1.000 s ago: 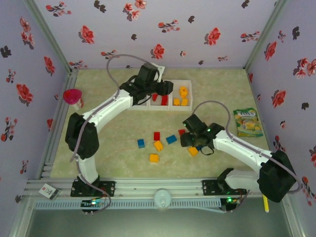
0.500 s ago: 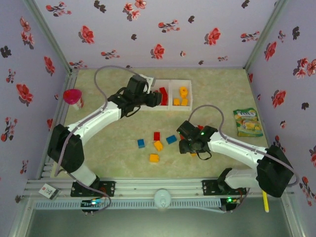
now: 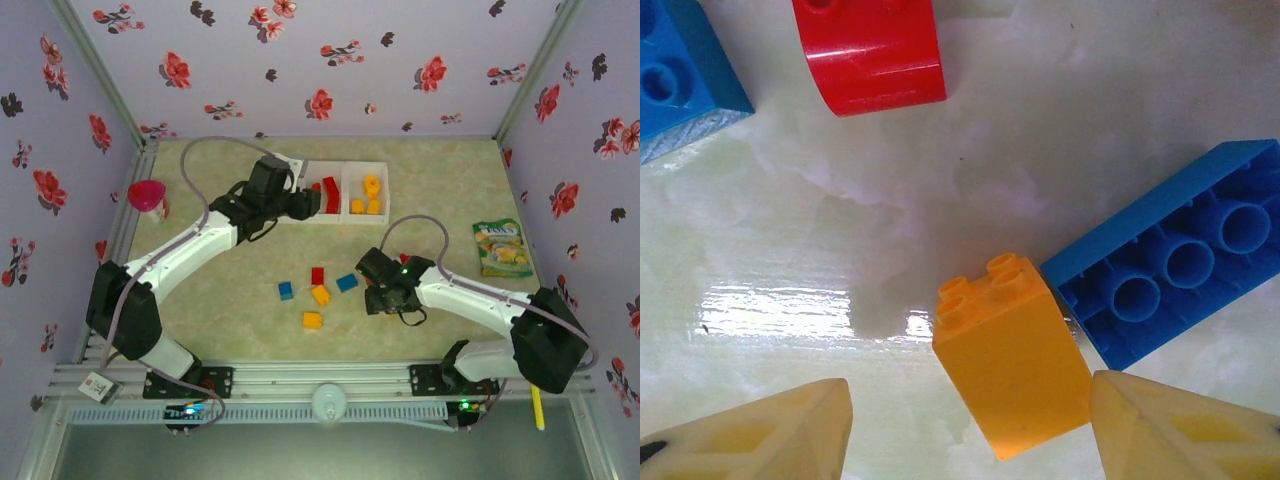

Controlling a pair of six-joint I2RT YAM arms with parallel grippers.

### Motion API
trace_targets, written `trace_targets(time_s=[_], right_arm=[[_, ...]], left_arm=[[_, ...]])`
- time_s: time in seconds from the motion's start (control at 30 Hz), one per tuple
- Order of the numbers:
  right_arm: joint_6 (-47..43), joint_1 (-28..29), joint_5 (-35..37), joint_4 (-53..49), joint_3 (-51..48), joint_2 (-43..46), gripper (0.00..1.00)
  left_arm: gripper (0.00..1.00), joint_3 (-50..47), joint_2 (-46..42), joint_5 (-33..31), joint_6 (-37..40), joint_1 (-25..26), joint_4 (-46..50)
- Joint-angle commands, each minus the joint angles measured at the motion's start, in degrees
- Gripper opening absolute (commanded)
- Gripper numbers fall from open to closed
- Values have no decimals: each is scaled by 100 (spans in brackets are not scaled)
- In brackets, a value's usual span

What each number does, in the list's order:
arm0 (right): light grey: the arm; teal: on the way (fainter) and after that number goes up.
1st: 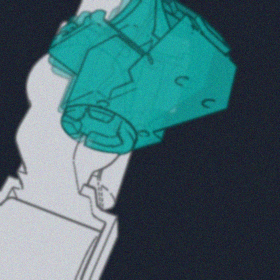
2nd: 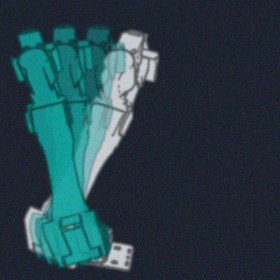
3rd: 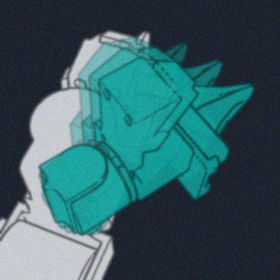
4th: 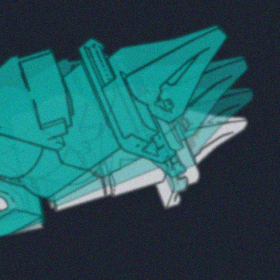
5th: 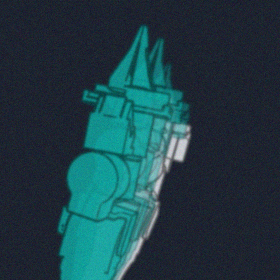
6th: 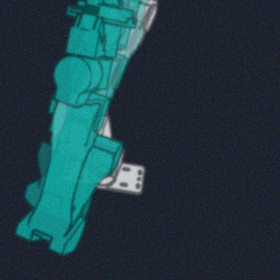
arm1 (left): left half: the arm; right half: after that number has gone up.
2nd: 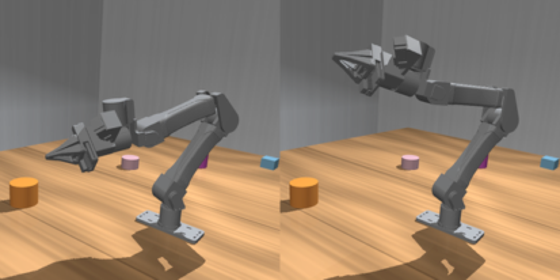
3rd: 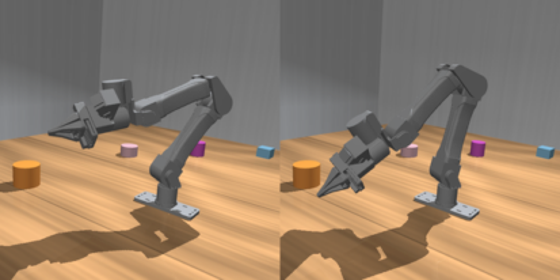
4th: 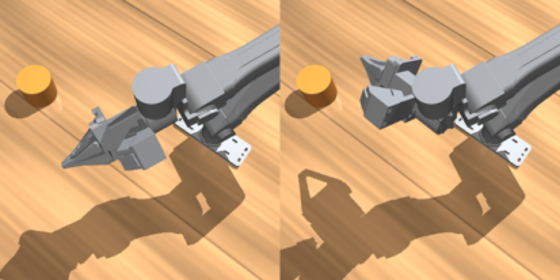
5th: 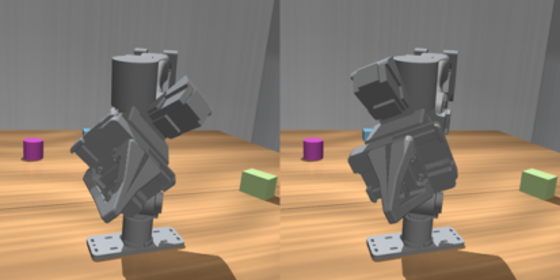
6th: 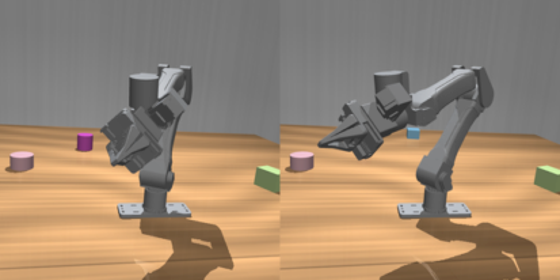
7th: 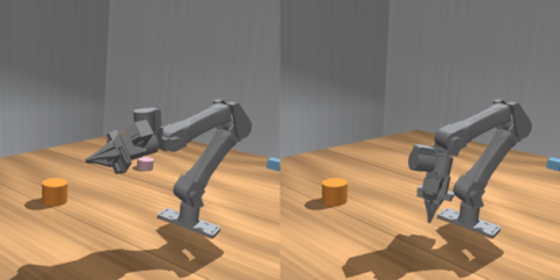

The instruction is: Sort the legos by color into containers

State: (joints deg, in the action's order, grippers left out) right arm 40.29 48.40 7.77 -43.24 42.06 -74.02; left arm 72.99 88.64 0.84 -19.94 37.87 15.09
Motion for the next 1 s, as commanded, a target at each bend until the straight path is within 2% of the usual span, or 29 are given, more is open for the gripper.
trace_targets(time_s=[0.0, 0.2, 0.27, 0.4, 0.53, 0.7, 0.97], right_arm=[[-10, 70, -126, 128, -60, -38, 61], [-112, 151, -294, 215, 19, -51, 57], [-87, 145, -132, 91, 54, -65, 58], [8, 138, 410, -296, 126, 16, 64], [5, 141, 582, -495, 196, -17, 67], [-28, 133, 534, -404, 193, -191, 67], [-204, 138, 110, -108, 282, -492, 59]], left_arm=[[54, -64, -197, -104, -21, -36, 11], [54, -88, -233, -113, -9, -43, 19], [55, -90, -233, -120, -14, -38, 17], [55, -101, -255, -135, -9, -43, 29], [54, -122, -286, -145, -1, -43, 32], [55, -149, -322, -146, 4, -48, 33], [54, -206, -425, -185, 26, -51, 38]])
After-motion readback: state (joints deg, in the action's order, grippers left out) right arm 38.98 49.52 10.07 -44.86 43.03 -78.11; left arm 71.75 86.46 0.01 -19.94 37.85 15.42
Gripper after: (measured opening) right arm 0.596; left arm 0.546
